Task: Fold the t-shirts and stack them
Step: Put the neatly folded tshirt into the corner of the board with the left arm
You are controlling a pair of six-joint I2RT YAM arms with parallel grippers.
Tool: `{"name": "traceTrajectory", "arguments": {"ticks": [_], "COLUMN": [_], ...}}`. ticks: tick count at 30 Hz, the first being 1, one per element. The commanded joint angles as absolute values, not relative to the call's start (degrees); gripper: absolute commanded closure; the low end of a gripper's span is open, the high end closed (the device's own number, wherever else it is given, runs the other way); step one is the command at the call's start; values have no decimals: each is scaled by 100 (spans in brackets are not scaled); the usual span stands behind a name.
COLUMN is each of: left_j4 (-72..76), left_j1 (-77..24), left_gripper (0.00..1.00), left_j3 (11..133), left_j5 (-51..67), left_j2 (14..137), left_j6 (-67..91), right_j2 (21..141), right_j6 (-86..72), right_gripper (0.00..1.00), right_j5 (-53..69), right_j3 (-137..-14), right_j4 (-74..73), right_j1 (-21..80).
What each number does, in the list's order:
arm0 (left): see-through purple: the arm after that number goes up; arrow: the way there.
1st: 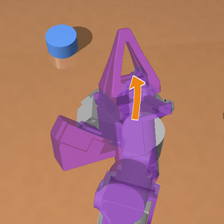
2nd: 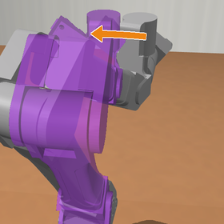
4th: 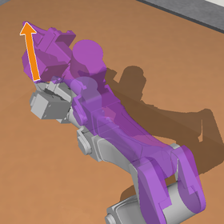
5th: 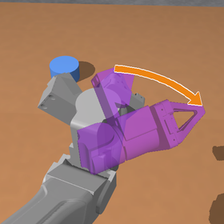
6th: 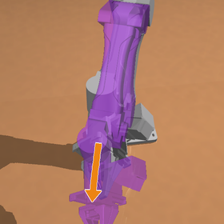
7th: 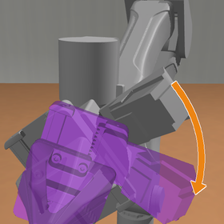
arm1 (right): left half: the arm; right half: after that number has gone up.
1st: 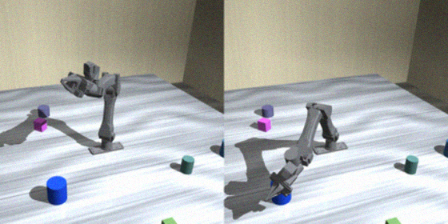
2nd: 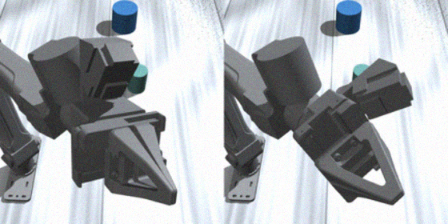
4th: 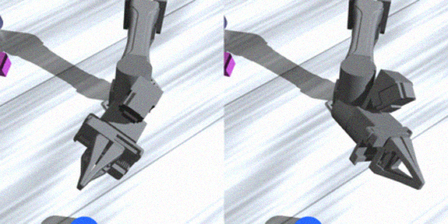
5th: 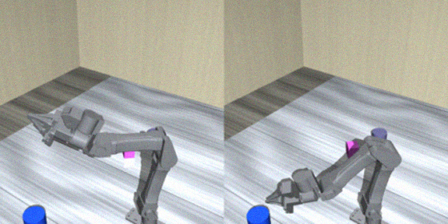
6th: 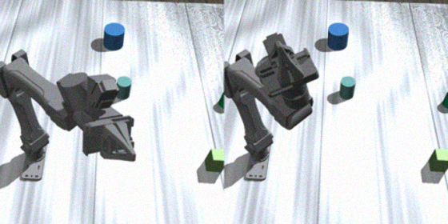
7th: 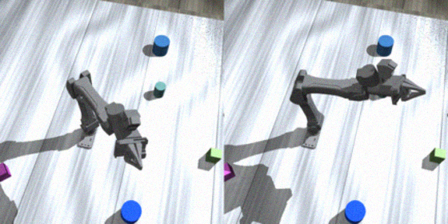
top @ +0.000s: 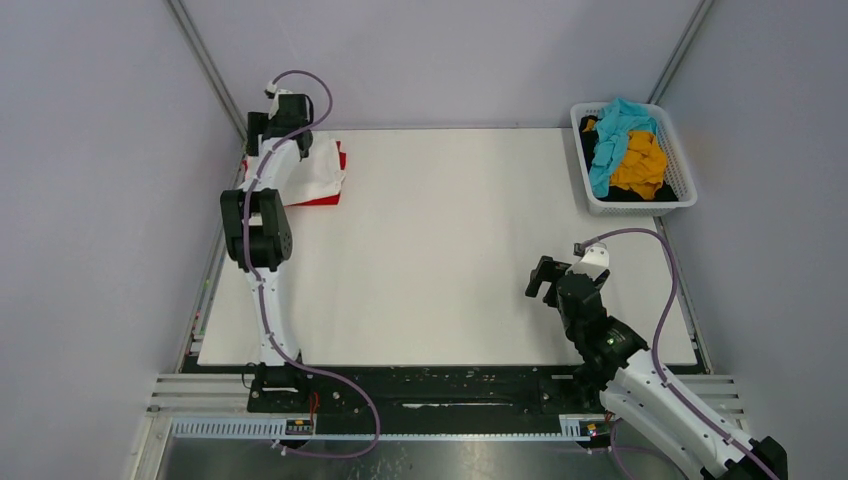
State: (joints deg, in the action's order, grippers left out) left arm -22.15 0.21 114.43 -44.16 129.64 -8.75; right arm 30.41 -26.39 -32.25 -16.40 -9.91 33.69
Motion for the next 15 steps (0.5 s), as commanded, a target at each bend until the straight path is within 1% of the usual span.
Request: {"name": "traceTrajectory", "arguments": {"ticks": [1,2,5,9,13,15], "left_j4": [-2567,-2601,-2661,-2632,-2496,-2348], "left_j1": [286,308,295,266,41,-253], "left_gripper": [3,1,1,1,1,1], "left_j3": [11988,11997,11867,11324,10318,9638], "left_j5": [-4294,-4279,-4070,-3216,-2405,-2086], "left_j2": [13096,13060,12795,12139,11182,10526], "left_j6": [-49,62,420,939,1662,1851], "right_j2": [3094,3106,3167,3237,3368,3483], "right_j6": [-2678,-2695,-2803,-2977,-2998,-2993], "right_gripper": [1,0,1,1,0,0], "right_j5": [-3511,-3497,-3487,-3402,-3322,-3318], "right_j3": [-1755,-1764,-1825,-1949,-2088,-2202], "right_j4": [-771,-771,-786,-874,-880,-947], "right_j1": [3359,3365,3361,3365,3363,3366]}}
